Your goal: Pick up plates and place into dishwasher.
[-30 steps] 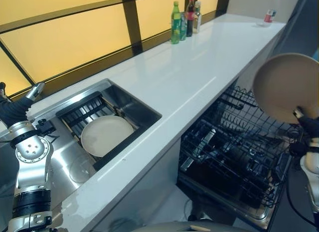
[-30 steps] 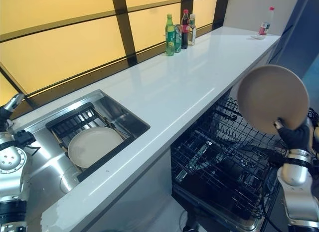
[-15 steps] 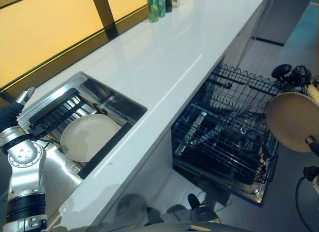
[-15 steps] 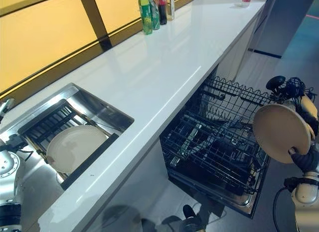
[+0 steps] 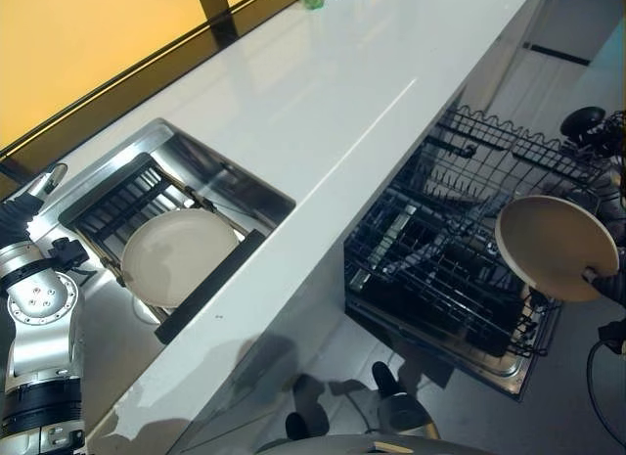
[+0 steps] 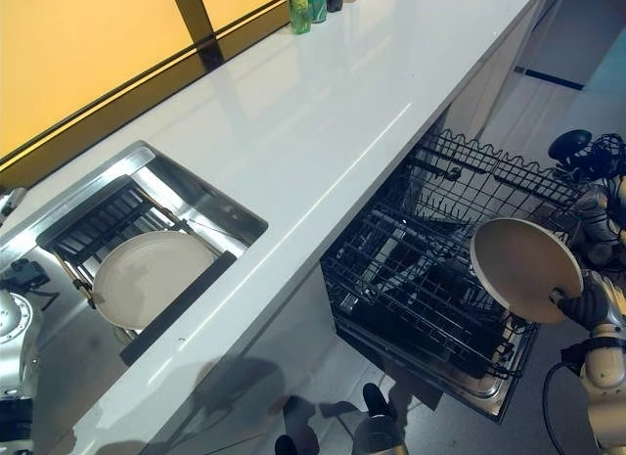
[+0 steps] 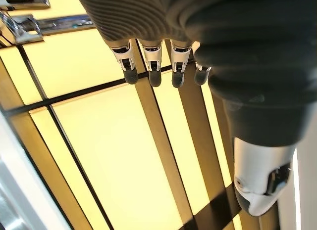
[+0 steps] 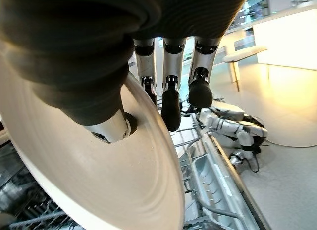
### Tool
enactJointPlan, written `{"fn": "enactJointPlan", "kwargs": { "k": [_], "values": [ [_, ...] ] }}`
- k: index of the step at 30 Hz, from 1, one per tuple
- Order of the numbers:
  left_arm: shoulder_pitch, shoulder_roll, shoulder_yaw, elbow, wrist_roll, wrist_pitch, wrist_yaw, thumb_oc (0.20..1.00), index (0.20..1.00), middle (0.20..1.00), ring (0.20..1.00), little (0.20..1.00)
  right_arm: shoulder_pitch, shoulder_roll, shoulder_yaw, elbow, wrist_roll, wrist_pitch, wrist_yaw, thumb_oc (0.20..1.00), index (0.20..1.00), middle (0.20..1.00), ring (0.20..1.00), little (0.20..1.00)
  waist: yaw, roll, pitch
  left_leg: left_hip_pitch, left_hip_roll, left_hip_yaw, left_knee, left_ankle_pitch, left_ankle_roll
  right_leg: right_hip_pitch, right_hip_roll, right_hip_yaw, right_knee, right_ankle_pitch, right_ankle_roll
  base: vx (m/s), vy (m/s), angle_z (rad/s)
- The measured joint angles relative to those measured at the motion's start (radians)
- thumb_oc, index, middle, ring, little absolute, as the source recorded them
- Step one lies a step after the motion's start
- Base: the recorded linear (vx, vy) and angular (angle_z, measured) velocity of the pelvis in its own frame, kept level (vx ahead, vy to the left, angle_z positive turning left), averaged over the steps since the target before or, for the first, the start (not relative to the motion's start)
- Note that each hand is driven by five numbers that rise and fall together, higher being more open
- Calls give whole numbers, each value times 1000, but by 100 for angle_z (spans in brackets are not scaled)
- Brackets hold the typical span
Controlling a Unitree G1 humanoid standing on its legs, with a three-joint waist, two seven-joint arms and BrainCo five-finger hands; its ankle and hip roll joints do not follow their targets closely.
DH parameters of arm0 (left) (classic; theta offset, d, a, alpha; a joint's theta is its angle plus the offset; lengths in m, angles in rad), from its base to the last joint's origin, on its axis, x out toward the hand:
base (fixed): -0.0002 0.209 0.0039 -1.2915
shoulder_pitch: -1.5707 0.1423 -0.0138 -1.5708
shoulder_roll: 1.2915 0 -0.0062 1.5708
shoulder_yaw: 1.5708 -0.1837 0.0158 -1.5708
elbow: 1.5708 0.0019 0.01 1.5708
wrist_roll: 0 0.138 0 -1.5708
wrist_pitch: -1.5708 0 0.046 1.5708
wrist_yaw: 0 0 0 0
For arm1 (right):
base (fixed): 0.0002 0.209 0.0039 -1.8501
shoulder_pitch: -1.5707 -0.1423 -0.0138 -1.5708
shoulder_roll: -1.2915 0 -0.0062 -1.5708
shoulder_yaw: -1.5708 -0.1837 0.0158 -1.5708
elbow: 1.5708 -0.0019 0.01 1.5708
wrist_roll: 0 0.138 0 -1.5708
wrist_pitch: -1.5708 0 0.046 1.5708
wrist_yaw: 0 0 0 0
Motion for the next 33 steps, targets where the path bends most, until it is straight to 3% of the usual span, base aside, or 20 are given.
{"fn": "enactJointPlan", "kwargs": {
  "k": [4,11,18,26,33],
  "values": [
    [0,8,0,-2,0,8,-1,1000,1000,1000,1000,1000,-28,-1,45,-1,-43,7,47,200,200,200,200,200,4,-2,3,-16,3,-33,0,6,-3,0,-1,-39,0,-3,-4,14,-98,20],
    [-5,35,0,-3,0,22,-1,1000,1000,1000,1000,1000,-64,-46,120,7,-79,-13,130,200,200,200,200,200,53,-8,8,-23,8,-47,0,7,-5,0,2,-52,0,-6,-9,-4,-66,6],
    [-8,38,-1,-3,0,22,0,1000,1000,1000,1000,1000,-94,-43,216,17,-132,-38,185,200,200,200,200,200,57,-18,15,-50,8,-58,1,12,-7,-20,1,-68,0,-5,-11,-47,-18,4],
    [-94,80,-33,-2,1,22,27,1000,1000,1000,1000,1000,-152,-9,361,147,-174,8,133,200,200,200,200,200,56,-10,76,-99,5,-72,1,29,-10,-65,2,-77,0,8,-17,-97,8,3],
    [-172,119,-98,1,1,22,52,1000,1000,1000,1000,1000,-225,42,378,184,-146,36,47,200,200,200,200,200,50,14,110,-119,4,-73,1,32,-11,-84,2,-78,0,9,-17,-64,31,0]
  ]
}}
